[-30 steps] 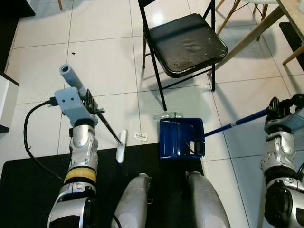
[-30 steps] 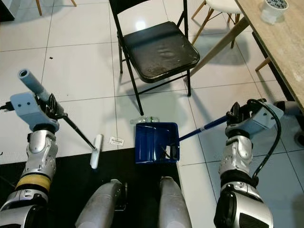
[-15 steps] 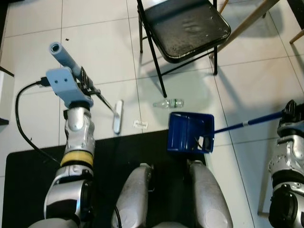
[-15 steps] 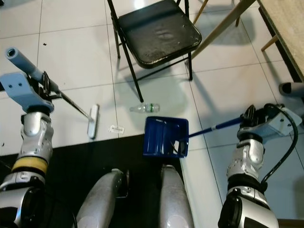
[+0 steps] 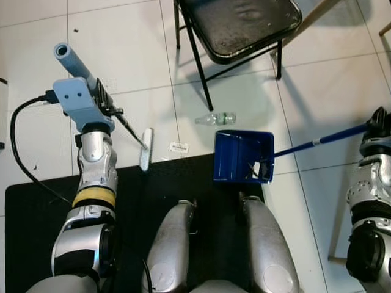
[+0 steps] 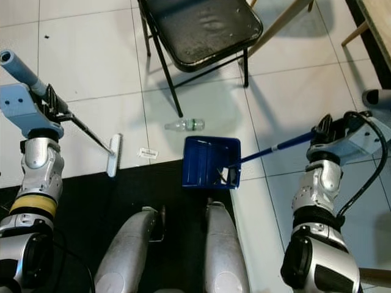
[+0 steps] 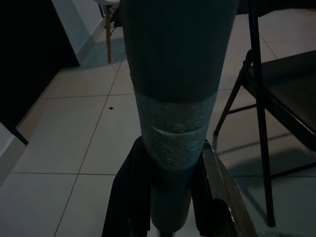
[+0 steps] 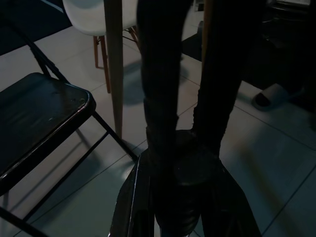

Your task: Sweep floor

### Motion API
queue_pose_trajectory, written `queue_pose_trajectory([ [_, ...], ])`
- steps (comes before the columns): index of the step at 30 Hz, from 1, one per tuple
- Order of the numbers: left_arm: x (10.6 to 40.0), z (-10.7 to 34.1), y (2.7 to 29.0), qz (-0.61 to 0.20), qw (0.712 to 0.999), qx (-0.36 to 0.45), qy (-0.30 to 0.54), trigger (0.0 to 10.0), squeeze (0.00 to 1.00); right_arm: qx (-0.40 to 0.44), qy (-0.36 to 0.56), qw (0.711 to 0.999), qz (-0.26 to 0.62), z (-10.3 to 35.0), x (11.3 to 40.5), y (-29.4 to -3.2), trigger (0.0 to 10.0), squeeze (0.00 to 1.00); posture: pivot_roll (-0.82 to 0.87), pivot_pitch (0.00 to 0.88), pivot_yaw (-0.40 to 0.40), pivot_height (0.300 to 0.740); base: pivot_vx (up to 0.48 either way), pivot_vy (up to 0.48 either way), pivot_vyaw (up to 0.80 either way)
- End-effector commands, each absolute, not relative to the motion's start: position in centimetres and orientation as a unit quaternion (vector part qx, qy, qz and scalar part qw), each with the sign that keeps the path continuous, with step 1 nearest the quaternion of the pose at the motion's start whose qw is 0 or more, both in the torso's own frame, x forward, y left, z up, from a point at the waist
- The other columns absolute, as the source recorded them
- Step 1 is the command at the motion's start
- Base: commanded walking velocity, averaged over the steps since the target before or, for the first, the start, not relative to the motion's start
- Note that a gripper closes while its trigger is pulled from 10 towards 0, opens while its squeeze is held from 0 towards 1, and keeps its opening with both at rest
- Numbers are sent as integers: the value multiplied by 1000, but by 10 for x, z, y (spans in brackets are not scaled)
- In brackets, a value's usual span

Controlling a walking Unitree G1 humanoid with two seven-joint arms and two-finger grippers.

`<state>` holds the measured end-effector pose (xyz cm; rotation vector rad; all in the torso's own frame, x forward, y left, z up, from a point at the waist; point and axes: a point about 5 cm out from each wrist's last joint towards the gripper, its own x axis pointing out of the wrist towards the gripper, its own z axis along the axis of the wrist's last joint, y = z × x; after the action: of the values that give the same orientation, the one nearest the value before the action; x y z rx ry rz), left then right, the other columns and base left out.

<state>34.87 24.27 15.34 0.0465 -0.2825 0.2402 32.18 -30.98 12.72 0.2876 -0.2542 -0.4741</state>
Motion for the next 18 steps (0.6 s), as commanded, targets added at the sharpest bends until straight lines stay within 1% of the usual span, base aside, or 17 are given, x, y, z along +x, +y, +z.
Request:
queue_pose_trajectory([
  [1, 347, 153, 252, 134, 981, 40, -133, 10000, 0, 131, -78, 962, -228, 111, 322, -303, 10000, 0, 63, 523, 43, 740, 0, 0, 0],
  [8, 350, 155, 250, 134, 981, 37, -137, 10000, 0, 115, -93, 965, -216, 128, 339, -290, 10000, 0, 73, 541, 46, 740, 0, 0, 0],
  [13, 352, 157, 247, 129, 981, 38, -138, 10000, 0, 129, -116, 968, -182, 144, 356, -267, 10000, 0, 70, 547, 47, 740, 0, 0, 0],
  [15, 352, 157, 247, 128, 981, 38, -138, 10000, 0, 129, -115, 970, -173, 145, 358, -262, 10000, 0, 69, 546, 47, 740, 0, 0, 0],
  [16, 353, 157, 245, 122, 982, 40, -139, 10000, 0, 130, -110, 972, -160, 144, 361, -254, 10000, 0, 69, 544, 47, 740, 0, 0, 0],
  [18, 353, 157, 244, 117, 982, 42, -138, 10000, 0, 129, -103, 974, -153, 141, 363, -248, 10000, 0, 68, 544, 46, 740, 0, 0, 0],
])
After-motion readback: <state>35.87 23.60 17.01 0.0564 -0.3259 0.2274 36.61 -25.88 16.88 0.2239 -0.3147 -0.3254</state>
